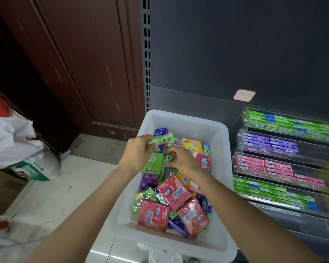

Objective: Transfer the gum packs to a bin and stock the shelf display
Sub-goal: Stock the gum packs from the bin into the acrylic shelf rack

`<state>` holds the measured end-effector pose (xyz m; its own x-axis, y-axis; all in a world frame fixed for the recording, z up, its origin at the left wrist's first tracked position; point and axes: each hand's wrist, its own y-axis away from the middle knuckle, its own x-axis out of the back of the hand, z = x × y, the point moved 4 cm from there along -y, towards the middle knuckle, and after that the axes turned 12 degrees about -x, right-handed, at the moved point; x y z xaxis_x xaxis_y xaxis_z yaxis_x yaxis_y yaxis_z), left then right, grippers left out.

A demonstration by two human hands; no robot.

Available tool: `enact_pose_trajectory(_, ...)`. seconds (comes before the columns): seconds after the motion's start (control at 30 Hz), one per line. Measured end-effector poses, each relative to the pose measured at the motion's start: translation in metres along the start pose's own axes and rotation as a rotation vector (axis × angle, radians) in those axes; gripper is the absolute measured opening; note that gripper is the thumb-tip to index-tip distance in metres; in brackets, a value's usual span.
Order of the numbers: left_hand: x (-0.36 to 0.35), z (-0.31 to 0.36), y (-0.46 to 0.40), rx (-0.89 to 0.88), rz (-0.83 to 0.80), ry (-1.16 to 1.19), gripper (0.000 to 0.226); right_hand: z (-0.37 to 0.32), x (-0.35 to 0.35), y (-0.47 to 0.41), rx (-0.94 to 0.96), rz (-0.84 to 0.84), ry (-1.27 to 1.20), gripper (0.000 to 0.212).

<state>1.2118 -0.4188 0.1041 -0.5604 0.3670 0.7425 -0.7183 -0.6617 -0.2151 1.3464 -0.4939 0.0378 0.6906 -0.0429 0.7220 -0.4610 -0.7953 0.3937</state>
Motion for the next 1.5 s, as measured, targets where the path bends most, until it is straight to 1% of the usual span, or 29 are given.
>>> enact_pose_trajectory(0.1, 0.005, -0.004, 0.001, 0.010, 0.009, 0.014, 0.016, -0.001, -0.006, -0.006, -0.043, 0.007, 0.061, 0.050)
enact_pose_trajectory(0.2, 0.007, -0.007, 0.002, 0.017, 0.011, 0.024, 0.015, -0.002, -0.009, -0.008, -0.065, -0.006, 0.050, 0.050)
enact_pose_trajectory(0.4, 0.011, -0.008, 0.004, 0.001, -0.015, 0.038, 0.015, -0.006, -0.010, -0.006, -0.029, -0.002, 0.080, 0.041)
enact_pose_trajectory(0.47, 0.015, -0.009, 0.006, -0.008, -0.011, 0.033, 0.015, -0.007, -0.011, -0.004, -0.037, -0.012, 0.054, 0.039)
enact_pose_trajectory(0.6, 0.020, -0.010, 0.009, -0.017, -0.007, 0.040, 0.016, -0.008, -0.013, 0.001, -0.059, -0.025, -0.004, 0.042)
enact_pose_trajectory(0.83, 0.022, -0.013, 0.016, -0.015, -0.014, 0.062, 0.017, 0.000, -0.013, 0.011, -0.026, -0.025, 0.004, 0.033)
enact_pose_trajectory(0.97, 0.025, -0.012, 0.017, -0.014, -0.023, 0.080, 0.016, 0.000, 0.001, 0.019, -0.064, -0.037, -0.142, 0.025)
enact_pose_trajectory(1.03, 0.026, -0.011, 0.017, -0.011, -0.022, 0.096, 0.015, 0.001, 0.012, 0.024, -0.078, 0.004, -0.260, 0.022)
enact_pose_trajectory(1.1, 0.028, -0.007, 0.016, -0.007, -0.007, 0.139, 0.013, 0.002, 0.024, 0.035, -0.097, 0.018, -0.485, 0.020)
enact_pose_trajectory(1.17, 0.028, 0.003, 0.013, -0.015, 0.003, 0.180, 0.009, 0.002, 0.034, 0.047, -0.104, -0.011, -0.707, 0.019)
enact_pose_trajectory(1.27, 0.028, 0.027, 0.007, -0.068, 0.010, 0.225, 0.007, 0.001, 0.057, 0.064, -0.083, 0.063, -0.884, 0.023)
enact_pose_trajectory(1.37, 0.023, 0.052, 0.004, -0.124, 0.001, 0.244, 0.007, 0.004, 0.077, 0.078, -0.105, 0.165, -1.038, 0.016)
enact_pose_trajectory(1.5, 0.007, 0.089, 0.003, -0.151, -0.014, 0.286, 0.004, 0.024, 0.101, 0.104, -0.133, 0.241, -1.113, 0.018)
